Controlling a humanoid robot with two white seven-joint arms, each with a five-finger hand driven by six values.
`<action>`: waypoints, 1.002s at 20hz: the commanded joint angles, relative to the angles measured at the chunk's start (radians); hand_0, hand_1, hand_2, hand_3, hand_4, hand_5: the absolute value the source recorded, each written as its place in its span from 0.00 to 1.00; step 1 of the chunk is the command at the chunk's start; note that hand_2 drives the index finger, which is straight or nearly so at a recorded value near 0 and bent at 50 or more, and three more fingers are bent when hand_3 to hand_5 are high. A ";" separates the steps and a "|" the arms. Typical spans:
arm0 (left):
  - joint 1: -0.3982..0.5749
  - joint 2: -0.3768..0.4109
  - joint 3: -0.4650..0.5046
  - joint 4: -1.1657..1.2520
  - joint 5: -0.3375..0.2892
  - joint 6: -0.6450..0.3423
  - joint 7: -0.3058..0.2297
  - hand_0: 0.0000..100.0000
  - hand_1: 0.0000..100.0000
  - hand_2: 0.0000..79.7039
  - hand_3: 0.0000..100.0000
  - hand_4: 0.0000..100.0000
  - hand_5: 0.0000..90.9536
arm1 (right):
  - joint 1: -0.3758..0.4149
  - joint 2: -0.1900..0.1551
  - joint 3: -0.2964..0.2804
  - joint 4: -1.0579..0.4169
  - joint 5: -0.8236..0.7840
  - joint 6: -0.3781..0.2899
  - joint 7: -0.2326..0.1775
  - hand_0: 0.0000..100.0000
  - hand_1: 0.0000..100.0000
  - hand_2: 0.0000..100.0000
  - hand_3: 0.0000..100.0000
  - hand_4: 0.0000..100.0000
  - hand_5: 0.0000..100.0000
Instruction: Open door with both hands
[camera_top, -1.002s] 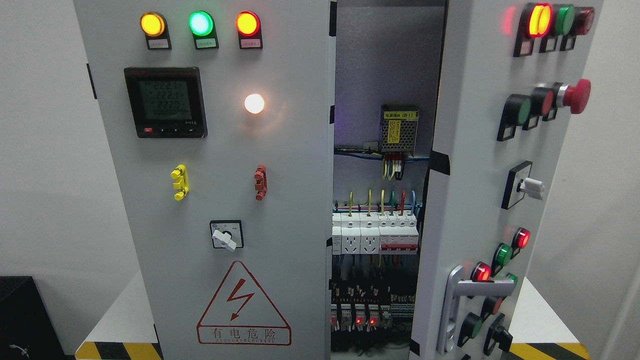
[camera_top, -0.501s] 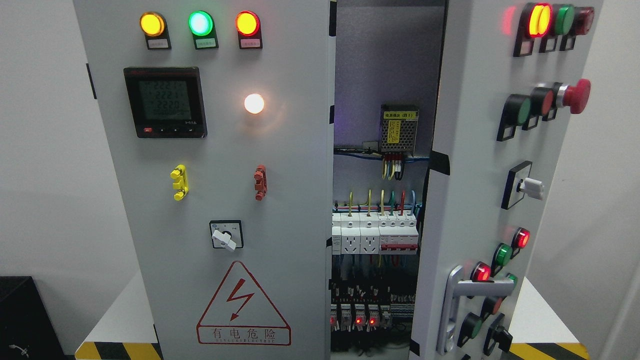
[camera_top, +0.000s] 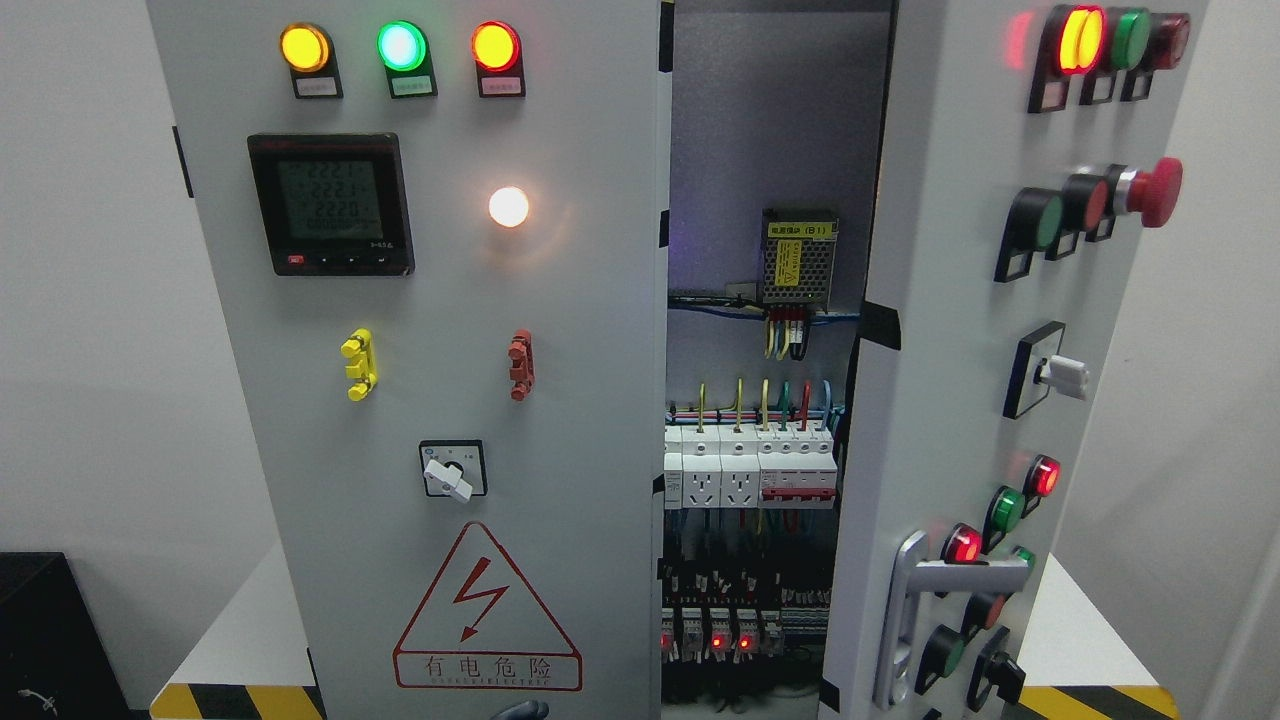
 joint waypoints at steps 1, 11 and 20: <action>-0.126 0.030 -0.069 -0.099 0.044 0.000 0.001 0.00 0.00 0.00 0.00 0.00 0.00 | 0.000 0.000 0.000 0.000 -0.011 0.000 0.000 0.00 0.00 0.00 0.00 0.00 0.00; -0.366 -0.018 -0.151 -0.099 0.083 0.031 0.029 0.00 0.00 0.00 0.00 0.00 0.00 | 0.000 0.000 0.000 0.000 -0.011 0.000 0.000 0.00 0.00 0.00 0.00 0.00 0.00; -0.576 -0.050 -0.172 -0.089 0.165 0.094 0.078 0.00 0.00 0.00 0.00 0.00 0.00 | 0.000 0.000 0.000 0.000 -0.011 0.000 0.000 0.00 0.00 0.00 0.00 0.00 0.00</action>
